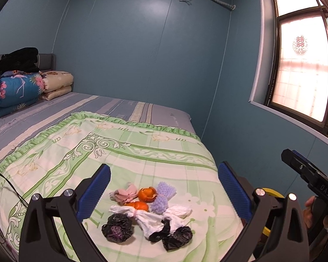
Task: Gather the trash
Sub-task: 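Grasp a black plastic bag with the left tool while the right tool grasps another black bag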
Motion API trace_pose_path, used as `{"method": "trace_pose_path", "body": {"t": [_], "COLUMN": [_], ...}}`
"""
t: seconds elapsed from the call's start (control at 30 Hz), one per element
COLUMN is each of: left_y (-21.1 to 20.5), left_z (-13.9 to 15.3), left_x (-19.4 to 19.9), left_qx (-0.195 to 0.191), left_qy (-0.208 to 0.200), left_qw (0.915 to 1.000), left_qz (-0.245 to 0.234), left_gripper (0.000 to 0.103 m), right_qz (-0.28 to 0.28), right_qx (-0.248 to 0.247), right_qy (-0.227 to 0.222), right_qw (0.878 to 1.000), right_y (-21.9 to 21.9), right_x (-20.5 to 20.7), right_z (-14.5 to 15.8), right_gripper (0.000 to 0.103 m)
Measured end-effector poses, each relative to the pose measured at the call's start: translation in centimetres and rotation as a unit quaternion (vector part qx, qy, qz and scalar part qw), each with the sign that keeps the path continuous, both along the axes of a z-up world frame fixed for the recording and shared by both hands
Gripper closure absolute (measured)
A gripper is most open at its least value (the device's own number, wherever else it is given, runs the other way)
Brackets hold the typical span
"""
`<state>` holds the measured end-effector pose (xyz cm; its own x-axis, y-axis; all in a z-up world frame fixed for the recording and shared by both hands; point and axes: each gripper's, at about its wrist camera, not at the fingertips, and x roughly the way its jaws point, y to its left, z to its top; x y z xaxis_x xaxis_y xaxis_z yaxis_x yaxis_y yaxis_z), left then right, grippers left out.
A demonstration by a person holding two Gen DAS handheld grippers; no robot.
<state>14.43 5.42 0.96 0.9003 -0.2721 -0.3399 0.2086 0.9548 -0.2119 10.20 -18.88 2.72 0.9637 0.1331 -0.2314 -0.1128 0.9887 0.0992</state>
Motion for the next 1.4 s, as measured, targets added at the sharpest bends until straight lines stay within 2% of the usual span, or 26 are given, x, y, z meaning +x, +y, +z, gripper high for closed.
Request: {"method": "trace_pose_path", "body": {"t": [0.2, 0.5, 0.8, 0.93, 1.4], "left_y": [1.0, 2.0, 3.9, 5.0, 4.9], "left_z": [-1.5, -4.6, -8.4, -10.4, -15.7], "left_x": [0.4, 1.8, 2.7, 3.3, 5.8], "left_qx": [-0.001, -0.008, 0.005, -0.001, 0.012], "left_qy": [0.012, 0.052, 0.093, 0.117, 0.178], "left_qw": [0.9999, 0.9985, 0.9952, 0.9924, 0.9836], "left_qz": [0.007, 0.014, 0.029, 0.037, 0.027], "left_gripper": [0.008, 0.008, 0.008, 0.008, 0.008], "right_qz": [0.022, 0.052, 0.08, 0.1, 0.148], "right_qx": [-0.014, -0.028, -0.033, -0.033, -0.101], "right_qy": [0.015, 0.051, 0.089, 0.109, 0.175], "right_qw": [1.0, 0.997, 0.992, 0.988, 0.968], "right_y": [1.6, 3.2, 4.3, 4.9, 7.8], "right_x": [1.0, 2.7, 4.2, 4.8, 5.8], "right_z": [-1.4, -4.1, -7.0, -8.6, -15.9], "right_gripper": [0.025, 0.025, 0.025, 0.025, 0.025]}}
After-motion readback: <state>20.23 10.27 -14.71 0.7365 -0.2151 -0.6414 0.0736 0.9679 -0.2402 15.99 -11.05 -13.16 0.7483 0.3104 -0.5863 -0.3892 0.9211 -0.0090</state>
